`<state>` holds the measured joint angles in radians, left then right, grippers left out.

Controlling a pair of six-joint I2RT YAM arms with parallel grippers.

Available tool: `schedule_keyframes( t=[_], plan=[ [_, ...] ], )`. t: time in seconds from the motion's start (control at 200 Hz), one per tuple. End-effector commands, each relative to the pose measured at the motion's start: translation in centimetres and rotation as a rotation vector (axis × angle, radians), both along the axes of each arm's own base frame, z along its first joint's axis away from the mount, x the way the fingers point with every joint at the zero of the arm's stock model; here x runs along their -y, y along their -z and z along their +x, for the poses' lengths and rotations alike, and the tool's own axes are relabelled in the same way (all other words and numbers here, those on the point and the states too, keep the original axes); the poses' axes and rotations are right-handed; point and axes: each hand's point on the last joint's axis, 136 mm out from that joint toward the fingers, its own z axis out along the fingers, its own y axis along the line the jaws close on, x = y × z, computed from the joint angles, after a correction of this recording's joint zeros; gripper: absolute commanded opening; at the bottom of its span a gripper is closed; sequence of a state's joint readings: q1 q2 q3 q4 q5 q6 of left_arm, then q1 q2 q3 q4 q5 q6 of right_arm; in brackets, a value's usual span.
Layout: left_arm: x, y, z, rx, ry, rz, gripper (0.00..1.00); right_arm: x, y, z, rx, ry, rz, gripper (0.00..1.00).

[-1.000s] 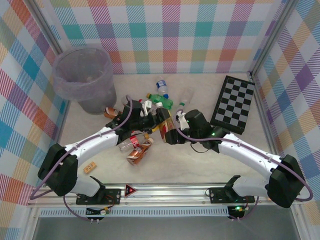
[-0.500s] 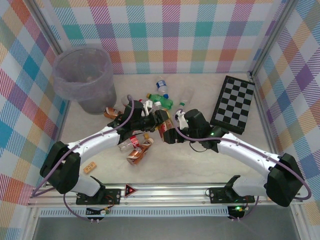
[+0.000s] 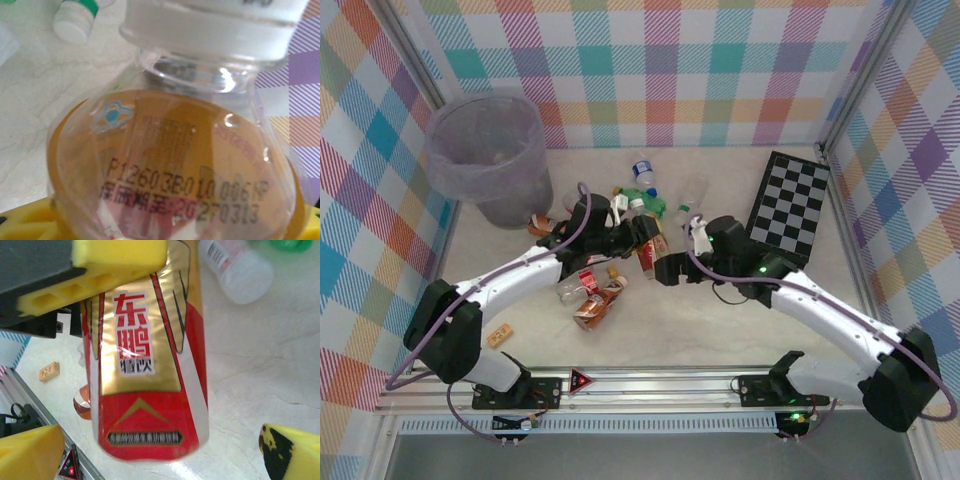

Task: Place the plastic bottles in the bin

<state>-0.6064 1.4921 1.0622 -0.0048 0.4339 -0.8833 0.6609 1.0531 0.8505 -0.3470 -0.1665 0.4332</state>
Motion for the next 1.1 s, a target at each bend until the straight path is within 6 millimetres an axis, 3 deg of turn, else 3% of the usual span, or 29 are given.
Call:
schedule_keyframes(
  t=[0.0,0.085,0.2,0.405,0.605,0.76,1.095],
  plan=[
    [-0.7,-3.1,1.5,0.079,0.038,0.037,0.51,1.7,-0.1,-0.6,-0.014,0.031,-0.005,0.99],
    [-2.0,-5.3,3.0,0.125,0.031,0.074,0.51,2.5,0.5,-0.9,-0.026,0.049,-0.025,0.99],
    [-5.5,-8.6,5.7,0.193,-0.046,0.114,0.48,3.2,1.8,-1.4,-0.062,0.067,-0.057,0.99],
    [-13.6,-15.4,10.6,0.308,-0.240,0.082,0.45,3.8,4.0,-1.9,-0.127,0.074,-0.114,0.99],
    [-22.2,-21.7,13.3,0.432,-0.453,0.096,0.42,4.1,5.6,-2.6,-0.182,0.062,-0.156,0.99],
    [-28.1,-23.0,14.1,0.437,-0.671,0.143,0.39,4.5,6.5,-3.1,-0.206,0.064,-0.171,0.99],
    [-35.4,-22.2,17.1,0.407,-0.907,0.251,0.35,5.8,7.6,-4.0,-0.216,0.095,-0.206,0.99]
  ],
)
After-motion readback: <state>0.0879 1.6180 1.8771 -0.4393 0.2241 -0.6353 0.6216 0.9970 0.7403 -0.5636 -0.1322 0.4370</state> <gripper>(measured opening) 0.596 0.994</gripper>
